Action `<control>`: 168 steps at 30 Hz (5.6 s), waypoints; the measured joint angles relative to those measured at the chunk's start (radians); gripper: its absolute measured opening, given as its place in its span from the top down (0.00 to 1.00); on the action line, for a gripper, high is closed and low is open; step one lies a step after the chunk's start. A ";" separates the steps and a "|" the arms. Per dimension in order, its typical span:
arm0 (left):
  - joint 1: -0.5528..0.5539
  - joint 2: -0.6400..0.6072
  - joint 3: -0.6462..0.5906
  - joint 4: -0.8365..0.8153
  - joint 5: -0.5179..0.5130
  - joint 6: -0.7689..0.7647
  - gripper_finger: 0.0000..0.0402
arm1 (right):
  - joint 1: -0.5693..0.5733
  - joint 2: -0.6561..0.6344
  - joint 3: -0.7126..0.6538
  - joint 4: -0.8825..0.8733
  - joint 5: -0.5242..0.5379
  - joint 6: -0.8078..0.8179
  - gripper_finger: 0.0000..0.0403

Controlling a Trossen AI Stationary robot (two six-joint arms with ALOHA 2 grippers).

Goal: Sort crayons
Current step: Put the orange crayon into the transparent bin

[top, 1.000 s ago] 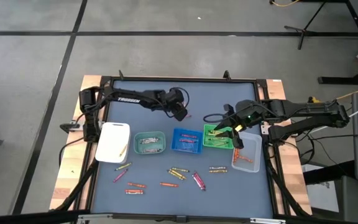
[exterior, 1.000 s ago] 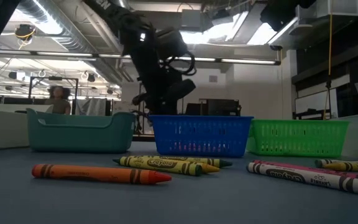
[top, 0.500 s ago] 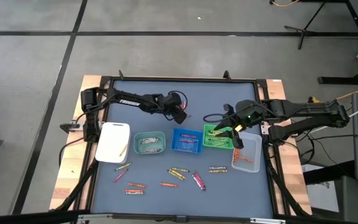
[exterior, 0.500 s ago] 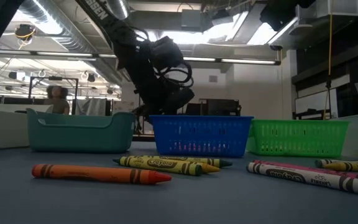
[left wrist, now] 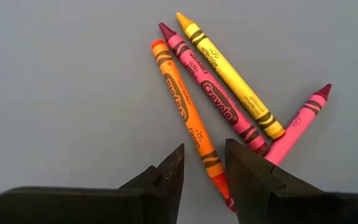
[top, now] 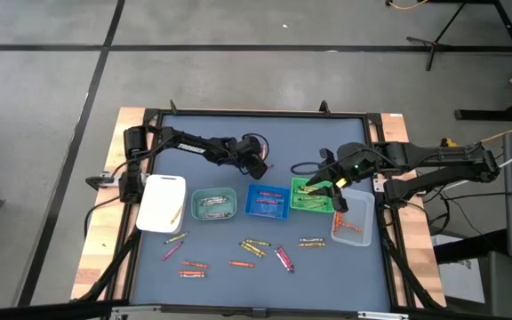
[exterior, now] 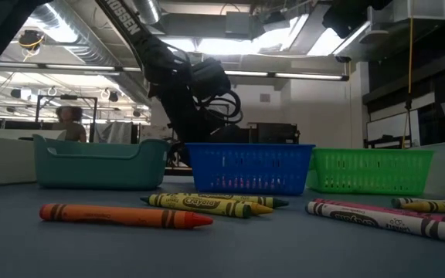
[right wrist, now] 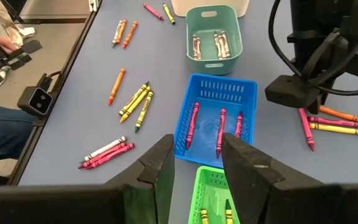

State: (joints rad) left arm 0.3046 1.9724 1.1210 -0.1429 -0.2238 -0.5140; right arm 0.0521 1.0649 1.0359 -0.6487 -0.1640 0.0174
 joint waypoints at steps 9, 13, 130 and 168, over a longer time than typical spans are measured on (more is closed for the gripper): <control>-0.001 0.000 0.001 -0.010 0.001 -0.001 0.87 | 0.000 0.000 0.000 0.000 0.000 0.000 0.67; 0.000 0.000 0.002 -0.030 0.002 -0.008 0.92 | 0.000 0.000 0.000 0.000 0.000 0.000 0.67; -0.417 0.000 0.300 0.731 0.045 0.290 0.98 | 0.000 -0.551 -0.528 0.631 -0.035 0.145 0.67; -0.417 0.000 0.300 0.693 0.044 0.287 0.98 | 0.000 -0.432 -0.528 0.773 -0.091 0.132 0.97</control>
State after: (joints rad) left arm -0.1120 1.9724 1.4208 0.5499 -0.1795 -0.2267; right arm 0.0521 0.6327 0.5076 0.1246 -0.2550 0.1490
